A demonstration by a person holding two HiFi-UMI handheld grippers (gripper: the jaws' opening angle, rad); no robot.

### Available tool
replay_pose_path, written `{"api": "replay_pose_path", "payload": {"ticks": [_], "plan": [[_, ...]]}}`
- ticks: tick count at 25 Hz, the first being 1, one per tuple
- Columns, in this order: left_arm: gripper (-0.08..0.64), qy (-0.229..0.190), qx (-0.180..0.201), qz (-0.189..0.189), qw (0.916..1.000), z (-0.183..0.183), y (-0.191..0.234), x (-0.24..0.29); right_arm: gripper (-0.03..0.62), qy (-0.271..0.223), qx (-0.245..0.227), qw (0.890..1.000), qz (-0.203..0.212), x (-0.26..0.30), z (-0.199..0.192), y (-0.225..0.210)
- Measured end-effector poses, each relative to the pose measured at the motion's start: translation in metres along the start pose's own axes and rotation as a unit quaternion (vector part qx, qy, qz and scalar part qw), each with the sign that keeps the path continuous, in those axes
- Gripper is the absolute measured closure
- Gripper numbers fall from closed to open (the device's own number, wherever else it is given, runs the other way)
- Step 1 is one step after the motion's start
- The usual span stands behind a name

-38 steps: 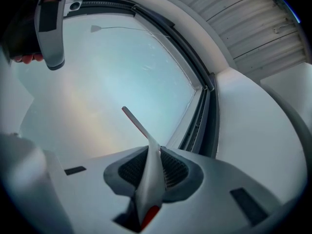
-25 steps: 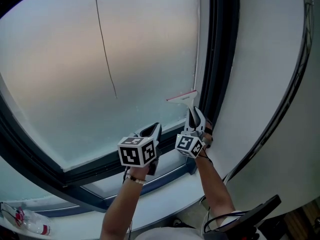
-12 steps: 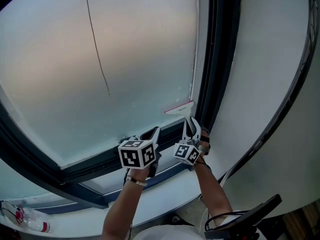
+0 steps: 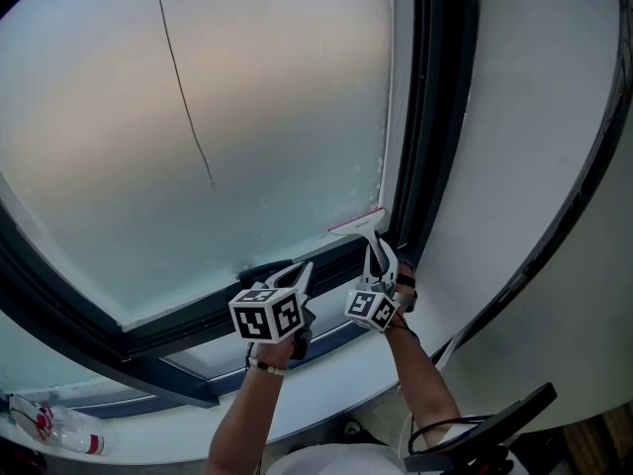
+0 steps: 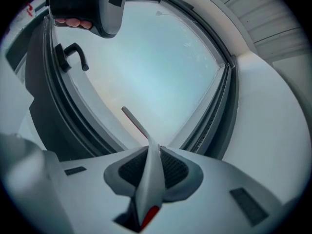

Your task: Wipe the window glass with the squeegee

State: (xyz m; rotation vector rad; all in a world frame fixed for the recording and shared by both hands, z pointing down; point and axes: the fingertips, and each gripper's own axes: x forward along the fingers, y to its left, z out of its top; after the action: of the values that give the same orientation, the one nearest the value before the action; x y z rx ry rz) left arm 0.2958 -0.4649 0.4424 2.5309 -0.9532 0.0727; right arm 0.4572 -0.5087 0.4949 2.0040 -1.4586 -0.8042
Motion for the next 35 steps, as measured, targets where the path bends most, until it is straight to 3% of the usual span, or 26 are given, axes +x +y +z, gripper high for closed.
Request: {"api": "replay_pose_path", "payload": {"ticks": [11, 16, 25, 29, 35], "plan": [[0.561, 0.009, -0.032, 0.021, 0.9992, -0.026, 0.013, 0.003, 0.531, 0.000, -0.013, 1.000, 0.022, -0.001, -0.020, 0.017], [0.560, 0.003, -0.034, 0.026, 0.9991, -0.031, 0.014, -0.004, 0.531, -0.008, 0.010, 1.000, 0.026, -0.006, -0.010, 0.003], [0.561, -0.029, -0.017, 0.028, 0.9990, -0.046, 0.037, -0.093, 0.531, 0.000, 0.137, 0.988, 0.077, -0.078, 0.062, 0.000], [0.561, -0.020, -0.013, 0.013, 0.9996, -0.062, 0.053, -0.144, 0.531, 0.032, 0.222, 0.969, 0.104, -0.133, 0.097, 0.023], [0.561, 0.000, 0.010, -0.010, 0.9999, -0.099, 0.072, -0.215, 0.531, 0.079, 0.296, 0.945, 0.115, -0.227, 0.146, 0.071]]}}
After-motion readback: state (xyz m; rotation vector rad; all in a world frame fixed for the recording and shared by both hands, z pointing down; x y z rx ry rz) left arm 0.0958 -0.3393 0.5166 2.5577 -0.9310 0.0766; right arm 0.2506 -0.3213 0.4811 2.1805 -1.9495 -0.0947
